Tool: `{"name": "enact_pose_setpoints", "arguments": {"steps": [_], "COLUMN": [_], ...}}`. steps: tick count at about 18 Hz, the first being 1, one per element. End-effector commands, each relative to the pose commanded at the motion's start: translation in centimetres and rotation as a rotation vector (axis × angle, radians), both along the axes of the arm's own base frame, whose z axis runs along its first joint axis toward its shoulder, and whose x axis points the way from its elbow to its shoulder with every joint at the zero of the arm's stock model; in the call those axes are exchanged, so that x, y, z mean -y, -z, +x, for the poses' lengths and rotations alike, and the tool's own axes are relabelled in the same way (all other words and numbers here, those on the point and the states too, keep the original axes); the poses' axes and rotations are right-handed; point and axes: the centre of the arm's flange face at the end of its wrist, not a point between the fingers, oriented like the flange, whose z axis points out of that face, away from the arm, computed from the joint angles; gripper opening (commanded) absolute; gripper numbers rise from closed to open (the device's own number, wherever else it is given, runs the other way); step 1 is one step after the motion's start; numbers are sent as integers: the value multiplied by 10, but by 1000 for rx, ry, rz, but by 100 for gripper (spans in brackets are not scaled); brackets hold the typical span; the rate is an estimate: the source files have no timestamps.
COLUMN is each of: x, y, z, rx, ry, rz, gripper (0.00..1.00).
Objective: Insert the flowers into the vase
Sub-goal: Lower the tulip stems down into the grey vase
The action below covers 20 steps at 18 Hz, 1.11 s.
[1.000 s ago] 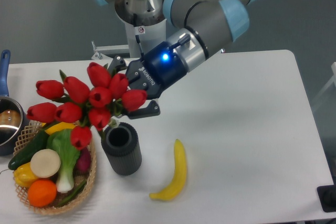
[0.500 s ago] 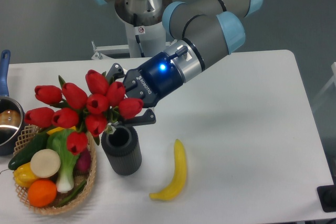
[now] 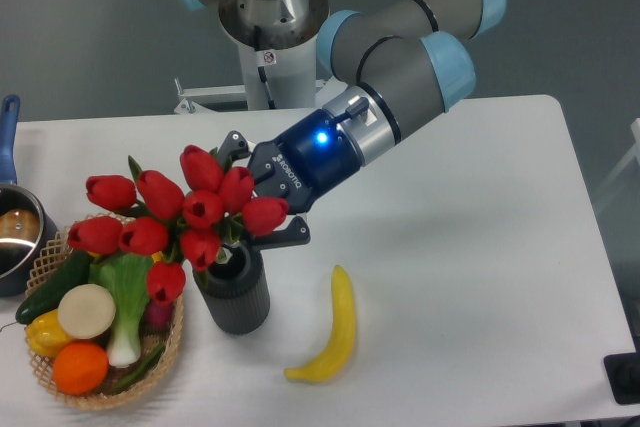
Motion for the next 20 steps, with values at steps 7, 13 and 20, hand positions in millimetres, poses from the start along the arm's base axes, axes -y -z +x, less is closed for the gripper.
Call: {"name": "enact_pose_setpoints", "arguments": {"steps": [7,13,20], "x": [7,11,14], "y": [26,49,82], "z": [0,13,20], "rx": [-14,22,62], "ry": [1,7,10], "rz": [5,-21,-61], "gripper": [34,34,34]}}
